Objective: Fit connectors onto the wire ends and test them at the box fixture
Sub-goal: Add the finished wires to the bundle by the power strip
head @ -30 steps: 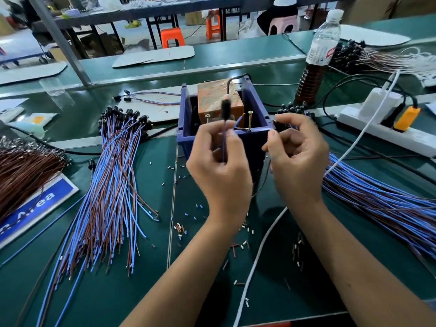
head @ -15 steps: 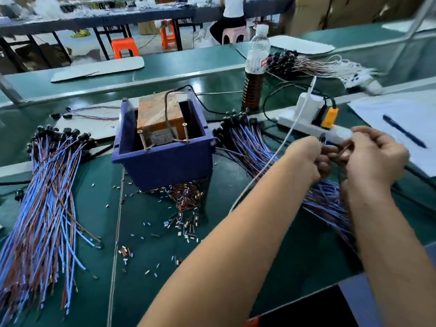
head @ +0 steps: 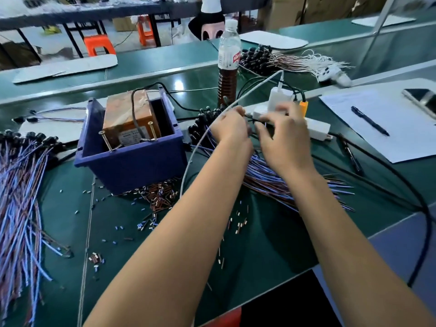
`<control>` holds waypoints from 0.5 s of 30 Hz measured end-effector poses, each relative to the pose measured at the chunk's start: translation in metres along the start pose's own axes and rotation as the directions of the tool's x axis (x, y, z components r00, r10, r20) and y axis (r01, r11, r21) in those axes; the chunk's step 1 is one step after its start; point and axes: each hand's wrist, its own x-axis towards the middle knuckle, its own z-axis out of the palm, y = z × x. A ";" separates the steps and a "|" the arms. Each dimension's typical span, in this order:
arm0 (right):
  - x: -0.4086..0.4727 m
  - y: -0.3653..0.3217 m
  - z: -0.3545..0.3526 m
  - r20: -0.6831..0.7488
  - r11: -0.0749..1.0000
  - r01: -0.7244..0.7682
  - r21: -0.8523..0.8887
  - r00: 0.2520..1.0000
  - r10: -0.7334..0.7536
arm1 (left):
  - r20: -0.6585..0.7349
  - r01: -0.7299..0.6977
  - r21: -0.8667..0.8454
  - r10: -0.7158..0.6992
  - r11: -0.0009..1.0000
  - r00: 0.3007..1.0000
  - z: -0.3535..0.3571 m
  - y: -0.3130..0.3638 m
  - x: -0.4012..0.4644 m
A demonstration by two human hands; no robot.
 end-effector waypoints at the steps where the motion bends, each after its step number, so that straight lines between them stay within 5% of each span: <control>1: 0.001 -0.004 0.002 0.061 1.000 0.025 0.016 0.998 -0.026 | 0.013 0.014 -0.067 -0.013 0.998 1.000 0.001 0.006 0.001; 6: -0.002 -0.009 -0.004 0.141 0.988 -0.043 0.148 0.990 0.022 | -0.045 -0.080 -0.067 0.077 0.995 0.996 -0.004 0.025 0.005; 12: 0.006 -0.001 -0.043 0.098 0.997 0.047 -0.066 0.994 -0.040 | -0.111 -0.192 -0.130 0.178 0.973 0.978 -0.005 0.034 0.011; 15: 0.008 0.006 -0.054 0.249 0.983 0.028 -0.181 0.968 0.018 | -0.152 -0.251 0.136 0.271 0.958 0.951 -0.011 0.032 0.015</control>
